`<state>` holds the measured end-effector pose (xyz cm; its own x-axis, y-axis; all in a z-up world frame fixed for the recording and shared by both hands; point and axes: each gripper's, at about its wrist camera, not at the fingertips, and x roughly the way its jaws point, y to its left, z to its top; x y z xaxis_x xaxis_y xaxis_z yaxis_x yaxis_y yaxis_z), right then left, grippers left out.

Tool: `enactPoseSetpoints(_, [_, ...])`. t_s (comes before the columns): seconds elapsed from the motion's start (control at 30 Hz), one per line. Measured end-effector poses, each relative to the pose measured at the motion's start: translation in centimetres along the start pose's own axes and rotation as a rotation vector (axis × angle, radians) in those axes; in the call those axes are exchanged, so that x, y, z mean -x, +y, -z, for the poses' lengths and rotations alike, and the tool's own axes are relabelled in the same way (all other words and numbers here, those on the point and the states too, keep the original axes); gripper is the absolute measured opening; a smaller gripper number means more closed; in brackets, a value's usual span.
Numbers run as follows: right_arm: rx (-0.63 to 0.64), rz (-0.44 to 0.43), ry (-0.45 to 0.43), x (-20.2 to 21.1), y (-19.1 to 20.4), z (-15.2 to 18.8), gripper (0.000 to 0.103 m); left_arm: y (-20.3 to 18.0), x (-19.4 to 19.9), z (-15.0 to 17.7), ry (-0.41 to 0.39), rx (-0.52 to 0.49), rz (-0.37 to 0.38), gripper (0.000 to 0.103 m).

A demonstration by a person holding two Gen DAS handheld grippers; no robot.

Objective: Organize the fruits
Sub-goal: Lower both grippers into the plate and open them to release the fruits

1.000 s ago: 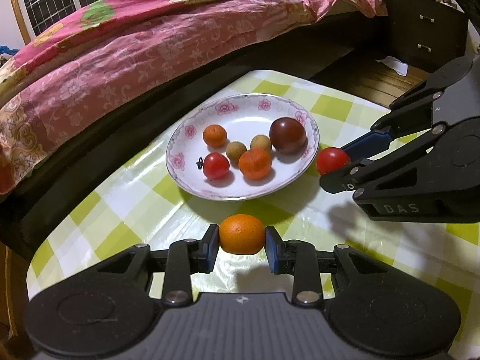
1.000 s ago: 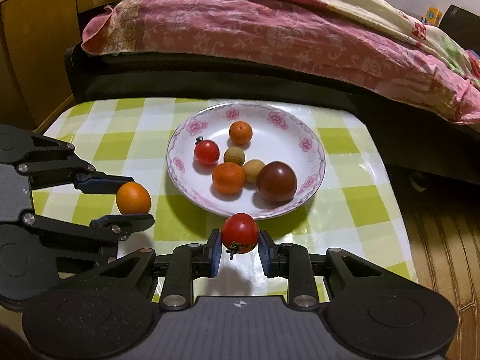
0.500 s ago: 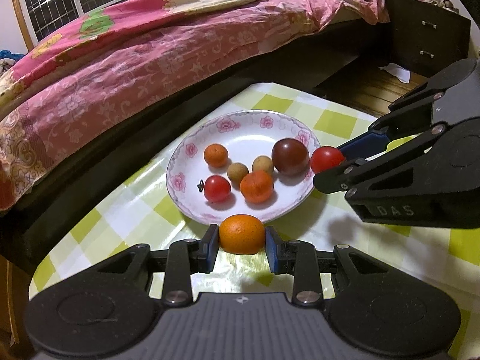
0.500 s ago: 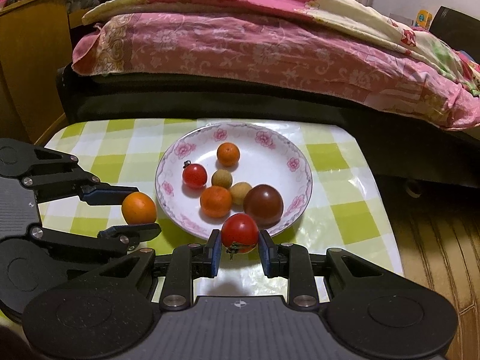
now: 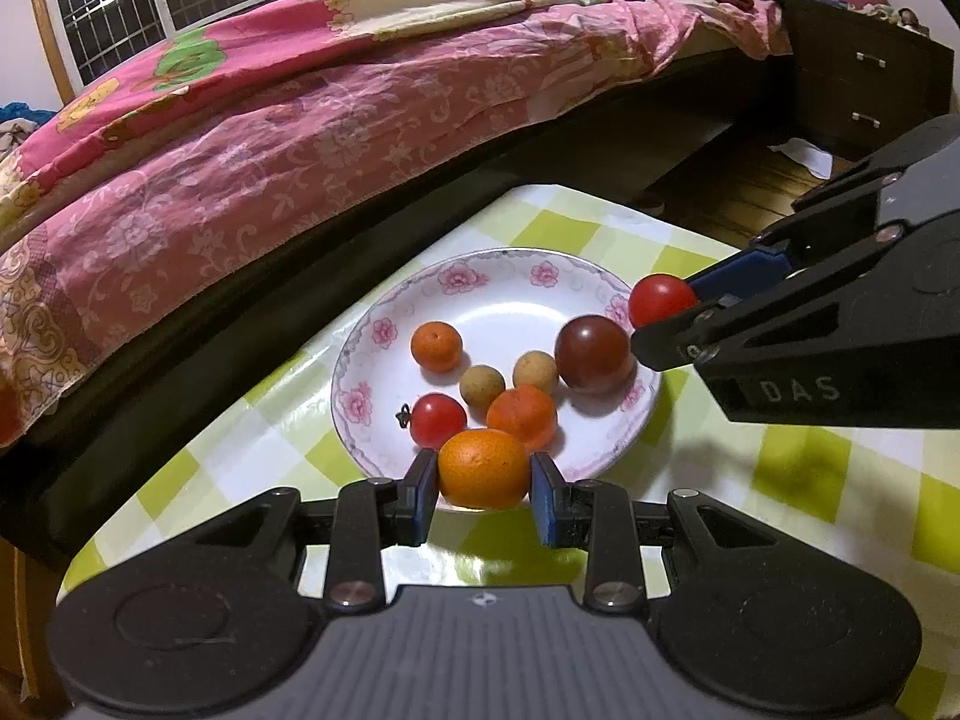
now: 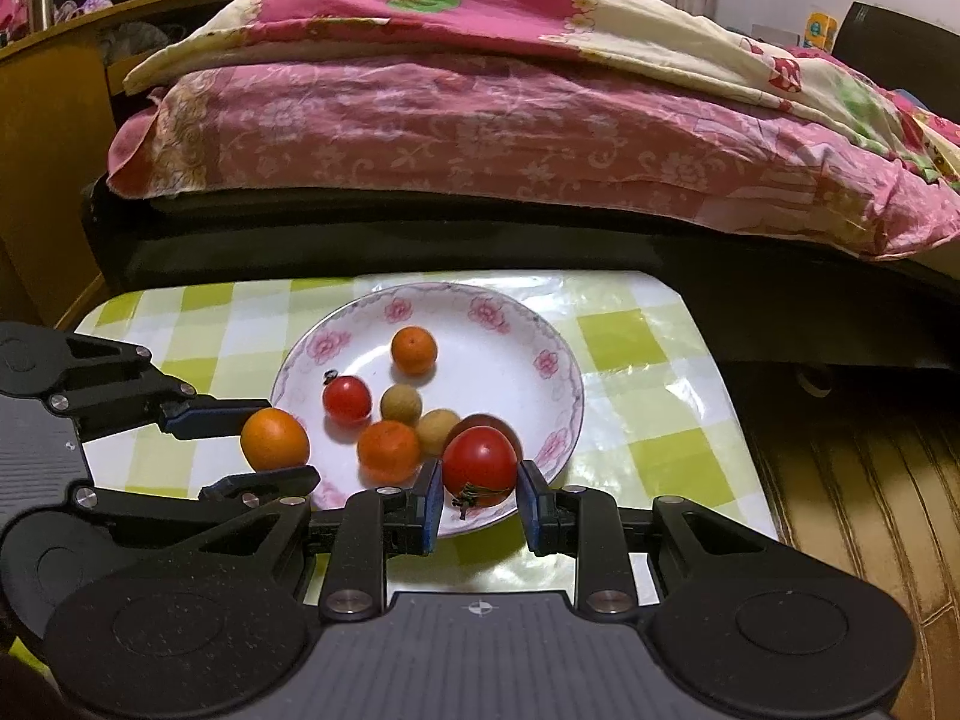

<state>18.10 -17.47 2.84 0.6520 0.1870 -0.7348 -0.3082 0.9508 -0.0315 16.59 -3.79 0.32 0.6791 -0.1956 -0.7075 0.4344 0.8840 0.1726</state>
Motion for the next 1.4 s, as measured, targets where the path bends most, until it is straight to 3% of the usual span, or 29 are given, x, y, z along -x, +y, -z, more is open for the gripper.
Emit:
enactPoseSetpoints(0.5, [-0.040,-0.028,-0.001,-3.6,-2.0,-2.1,0.023,2.5,-2.8,-2.1,-0.003,0.116,-0.008,0.040])
enactPoseSetpoints(1.4, [-0.028,-0.078,0.010,-7.6,-1.9,-3.5,0.024,3.5,-5.9,-3.1,-0.001,0.100,-0.023,0.040])
